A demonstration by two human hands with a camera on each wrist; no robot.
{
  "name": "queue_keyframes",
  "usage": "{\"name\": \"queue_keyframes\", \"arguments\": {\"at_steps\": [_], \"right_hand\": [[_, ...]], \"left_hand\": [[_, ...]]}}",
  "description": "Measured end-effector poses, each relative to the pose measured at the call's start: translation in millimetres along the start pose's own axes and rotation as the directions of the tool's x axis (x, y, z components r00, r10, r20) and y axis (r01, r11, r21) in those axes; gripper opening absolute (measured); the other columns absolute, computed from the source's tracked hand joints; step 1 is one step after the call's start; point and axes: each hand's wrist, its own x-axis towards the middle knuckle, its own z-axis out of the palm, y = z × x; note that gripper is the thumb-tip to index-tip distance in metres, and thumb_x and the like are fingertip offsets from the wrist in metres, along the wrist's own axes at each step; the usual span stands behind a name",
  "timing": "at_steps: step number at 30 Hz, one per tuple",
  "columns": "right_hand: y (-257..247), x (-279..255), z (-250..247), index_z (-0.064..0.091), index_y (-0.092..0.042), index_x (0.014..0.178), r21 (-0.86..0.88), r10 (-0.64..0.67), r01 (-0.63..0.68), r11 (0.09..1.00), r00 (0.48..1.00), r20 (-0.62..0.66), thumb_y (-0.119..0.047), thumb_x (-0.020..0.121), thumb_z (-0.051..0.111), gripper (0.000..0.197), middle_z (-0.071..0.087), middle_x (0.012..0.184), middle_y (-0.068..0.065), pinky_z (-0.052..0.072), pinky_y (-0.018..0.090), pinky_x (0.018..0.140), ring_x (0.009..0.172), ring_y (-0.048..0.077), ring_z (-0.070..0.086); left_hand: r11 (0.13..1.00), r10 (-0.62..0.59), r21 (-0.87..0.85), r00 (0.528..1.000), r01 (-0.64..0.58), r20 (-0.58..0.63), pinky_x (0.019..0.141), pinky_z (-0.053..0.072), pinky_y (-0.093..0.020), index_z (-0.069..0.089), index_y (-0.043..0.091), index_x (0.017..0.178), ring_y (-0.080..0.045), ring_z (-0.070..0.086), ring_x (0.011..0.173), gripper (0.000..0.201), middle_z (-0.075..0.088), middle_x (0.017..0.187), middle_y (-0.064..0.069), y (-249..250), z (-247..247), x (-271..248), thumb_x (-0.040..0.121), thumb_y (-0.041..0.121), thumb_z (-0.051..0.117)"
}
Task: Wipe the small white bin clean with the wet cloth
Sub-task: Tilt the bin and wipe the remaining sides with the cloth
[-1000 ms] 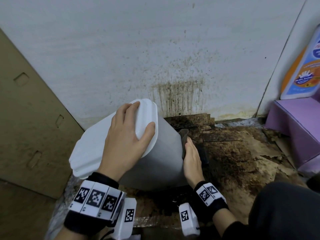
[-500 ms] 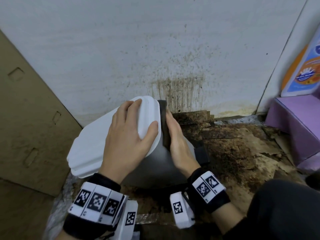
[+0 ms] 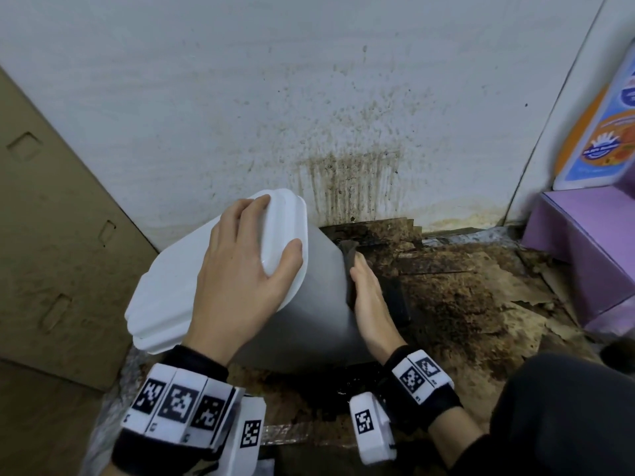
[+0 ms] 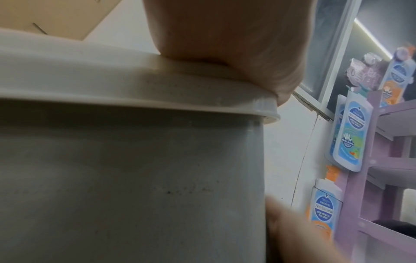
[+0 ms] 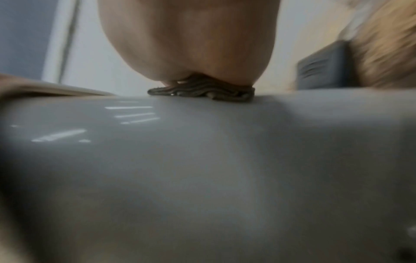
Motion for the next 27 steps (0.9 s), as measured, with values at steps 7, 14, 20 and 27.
{"name": "queue_keyframes", "arguments": {"at_steps": [7, 14, 20, 27], "right_hand": [[-68, -28, 38, 0.024, -0.049, 0.159, 0.194, -0.248, 0.231, 0.954, 0.966, 0.068, -0.057, 0.107, 0.021, 0.053, 0.02, 0.165, -0.032, 0.013, 0.031, 0.127, 0.151, -0.014, 0.014], [12, -26, 20, 0.03, -0.03, 0.16, -0.129, -0.33, 0.315, 0.94, 0.937, -0.116, -0.032, 0.112, 0.022, 0.049, 0.027, 0.167, -0.018, 0.016, 0.027, 0.129, 0.152, -0.01, 0.02], [66, -28, 8, 0.033, -0.032, 0.155, -0.097, -0.064, 0.036, 0.995, 0.951, -0.303, -0.029, 0.113, 0.026, 0.043, 0.032, 0.161, -0.017, 0.019, 0.038, 0.129, 0.15, 0.0, 0.028], [-9, -45, 48, 0.028, -0.039, 0.154, 0.041, -0.102, 0.12, 0.992, 0.949, -0.298, -0.059, 0.093, 0.011, 0.067, 0.026, 0.165, -0.021, 0.011, 0.038, 0.13, 0.154, -0.003, 0.018]], "left_hand": [[1.0, -0.004, 0.004, 1.0, 0.004, 0.002, 0.103, 0.031, -0.028, 0.037, 0.026, 0.151, -0.016, 0.038, 0.139, 0.069, 0.037, 0.152, 0.006, 4, 5, 4, 0.09, 0.06, 0.04], [0.999, -0.023, -0.029, 1.0, 0.023, -0.003, 0.102, 0.03, -0.027, 0.037, 0.029, 0.151, -0.016, 0.037, 0.14, 0.067, 0.037, 0.151, 0.007, -4, 2, 8, 0.091, 0.058, 0.043], [0.998, -0.041, -0.039, 0.999, 0.041, -0.004, 0.101, 0.03, -0.028, 0.037, 0.03, 0.15, -0.014, 0.037, 0.139, 0.065, 0.037, 0.151, 0.009, -10, 0, 10, 0.091, 0.057, 0.044], [0.999, -0.047, -0.016, 0.999, 0.047, -0.019, 0.104, 0.034, -0.032, 0.04, 0.027, 0.149, -0.018, 0.039, 0.137, 0.066, 0.041, 0.148, 0.004, -3, 4, 14, 0.089, 0.057, 0.042]]}}
